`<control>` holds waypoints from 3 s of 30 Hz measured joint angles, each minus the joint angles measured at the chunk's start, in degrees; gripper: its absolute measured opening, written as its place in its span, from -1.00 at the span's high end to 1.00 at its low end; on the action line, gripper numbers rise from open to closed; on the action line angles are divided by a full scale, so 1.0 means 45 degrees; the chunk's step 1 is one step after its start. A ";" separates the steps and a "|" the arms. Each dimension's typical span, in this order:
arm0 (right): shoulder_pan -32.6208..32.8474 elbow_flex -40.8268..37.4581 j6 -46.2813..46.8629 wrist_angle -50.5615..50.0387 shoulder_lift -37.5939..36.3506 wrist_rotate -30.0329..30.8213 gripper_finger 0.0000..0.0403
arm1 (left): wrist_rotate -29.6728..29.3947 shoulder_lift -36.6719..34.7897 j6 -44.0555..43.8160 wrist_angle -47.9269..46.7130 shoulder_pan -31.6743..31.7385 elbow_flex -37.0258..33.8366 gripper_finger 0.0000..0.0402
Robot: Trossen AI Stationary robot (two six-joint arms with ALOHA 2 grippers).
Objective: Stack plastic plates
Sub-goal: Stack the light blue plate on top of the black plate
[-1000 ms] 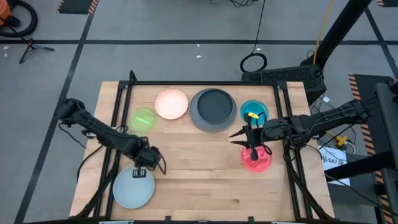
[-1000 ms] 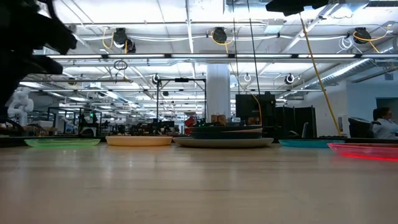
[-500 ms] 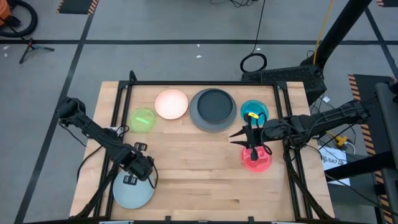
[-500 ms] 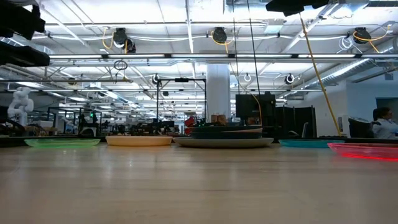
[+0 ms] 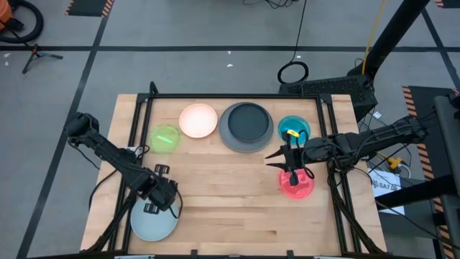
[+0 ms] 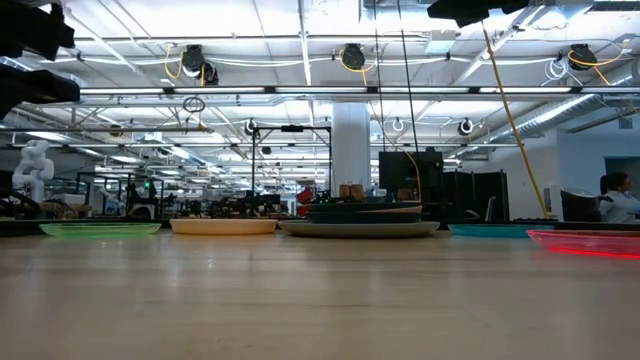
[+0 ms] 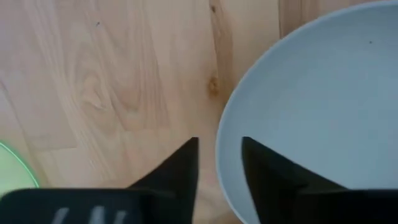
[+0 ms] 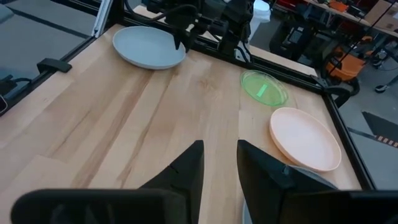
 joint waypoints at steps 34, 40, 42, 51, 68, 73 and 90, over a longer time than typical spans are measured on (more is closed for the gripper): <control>0.0001 0.0000 -0.0052 -0.0112 0.0005 0.0000 0.56 | 0.0645 0.3202 0.2862 0.1981 0.0012 0.0028 0.80; 0.0005 0.0005 -0.0052 -0.0112 0.0005 0.0000 0.56 | 0.0887 0.2813 0.2681 0.1443 0.0516 0.0275 0.93; 0.0005 0.0003 -0.0052 -0.0117 0.0005 0.0000 0.56 | 0.0562 0.2408 0.2453 0.1482 0.0842 0.0388 0.93; 0.0005 0.0005 -0.0058 -0.0137 0.0005 0.0000 0.56 | -0.2886 0.0039 0.1739 0.1326 0.3320 0.1376 0.95; 0.0000 0.0005 -0.0290 -0.0151 0.0000 0.0005 0.56 | -0.1959 -0.0094 0.2115 0.2913 1.2084 0.4481 0.95; 0.0001 0.0005 -0.0290 -0.0151 0.0000 0.0016 0.56 | -0.0962 0.0898 0.2062 0.4372 1.4060 0.4493 0.95; 0.0000 0.0005 -0.0394 -0.0191 0.0000 0.0053 0.56 | 0.1327 0.4461 0.2279 0.6880 1.6475 0.6212 0.89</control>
